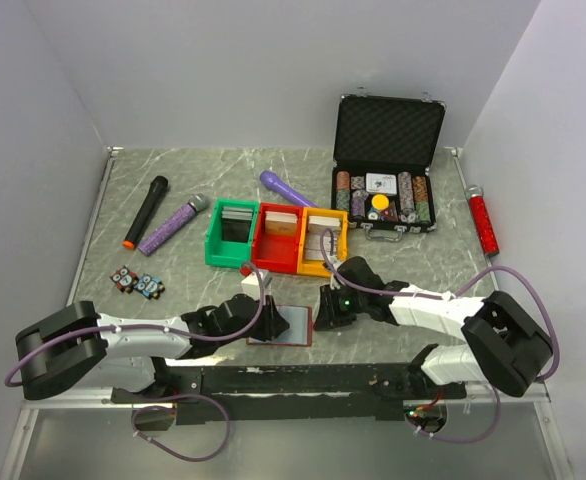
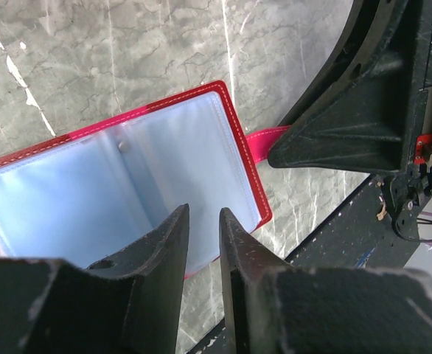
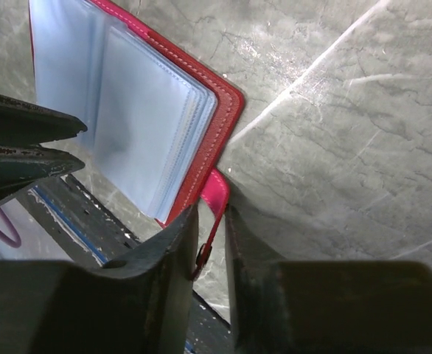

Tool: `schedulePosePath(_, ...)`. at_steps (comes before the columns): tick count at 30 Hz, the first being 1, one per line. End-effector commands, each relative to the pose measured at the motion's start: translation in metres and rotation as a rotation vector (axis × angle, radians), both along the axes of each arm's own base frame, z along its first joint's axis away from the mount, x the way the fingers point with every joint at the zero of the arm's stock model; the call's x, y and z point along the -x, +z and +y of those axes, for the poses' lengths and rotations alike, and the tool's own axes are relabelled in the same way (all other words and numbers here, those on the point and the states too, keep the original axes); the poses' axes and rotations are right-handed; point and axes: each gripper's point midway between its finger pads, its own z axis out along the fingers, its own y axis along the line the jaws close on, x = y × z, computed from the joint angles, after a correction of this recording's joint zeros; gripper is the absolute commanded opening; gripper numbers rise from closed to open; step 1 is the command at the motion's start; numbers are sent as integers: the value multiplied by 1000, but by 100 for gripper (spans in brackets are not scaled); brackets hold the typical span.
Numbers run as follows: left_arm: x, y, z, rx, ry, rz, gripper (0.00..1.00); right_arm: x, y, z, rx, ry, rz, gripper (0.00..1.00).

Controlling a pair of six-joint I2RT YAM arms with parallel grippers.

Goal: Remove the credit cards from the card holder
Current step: Remove the credit card from the card holder.

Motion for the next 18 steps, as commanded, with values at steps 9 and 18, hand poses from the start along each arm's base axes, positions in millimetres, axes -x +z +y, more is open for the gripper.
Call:
schedulePosePath(9, -2, 16, -14, 42, -31, -32, 55, -8, 31, 8, -81, 14, -91, 6)
schedulePosePath(18, 0, 8, -26, -47, -54, -35, 65, -4, 34, 6, -93, 16, -100, 0)
